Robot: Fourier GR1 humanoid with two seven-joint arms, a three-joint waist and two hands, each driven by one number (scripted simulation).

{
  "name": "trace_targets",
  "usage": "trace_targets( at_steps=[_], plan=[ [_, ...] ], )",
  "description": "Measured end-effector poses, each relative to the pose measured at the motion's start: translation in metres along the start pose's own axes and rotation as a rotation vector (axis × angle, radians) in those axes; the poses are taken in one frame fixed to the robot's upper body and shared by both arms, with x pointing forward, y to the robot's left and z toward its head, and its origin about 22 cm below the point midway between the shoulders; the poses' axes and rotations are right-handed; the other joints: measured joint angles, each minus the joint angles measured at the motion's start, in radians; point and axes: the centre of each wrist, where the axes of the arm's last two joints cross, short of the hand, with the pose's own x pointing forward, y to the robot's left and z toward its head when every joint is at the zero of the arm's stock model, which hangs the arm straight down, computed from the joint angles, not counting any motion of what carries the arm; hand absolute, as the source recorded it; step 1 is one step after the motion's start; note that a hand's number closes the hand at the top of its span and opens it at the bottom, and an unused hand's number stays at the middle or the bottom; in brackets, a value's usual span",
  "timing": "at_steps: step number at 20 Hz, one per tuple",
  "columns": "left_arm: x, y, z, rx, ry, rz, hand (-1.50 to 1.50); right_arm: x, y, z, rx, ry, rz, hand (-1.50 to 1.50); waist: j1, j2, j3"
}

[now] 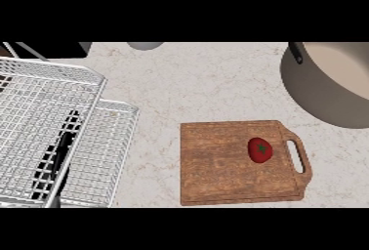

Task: Pick the tomato from the cutting board and place it in the pot

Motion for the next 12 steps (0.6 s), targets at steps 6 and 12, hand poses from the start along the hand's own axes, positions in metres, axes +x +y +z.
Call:
trace_targets(
  at_steps=[6, 12],
  plan=[
    [0.001, -0.004, -0.005, -0.041, -0.022, 0.011, 0.0, 0.02, 0.002, 0.002, 0.256, 0.169, 0.187, -1.5, 0.019, 0.005, 0.001],
    [0.003, -0.009, -0.009, -0.07, -0.029, 0.017, 0.0, 0.038, 0.034, -0.013, 0.362, 0.283, 0.255, -1.5, 0.036, 0.008, 0.002]
  ],
)
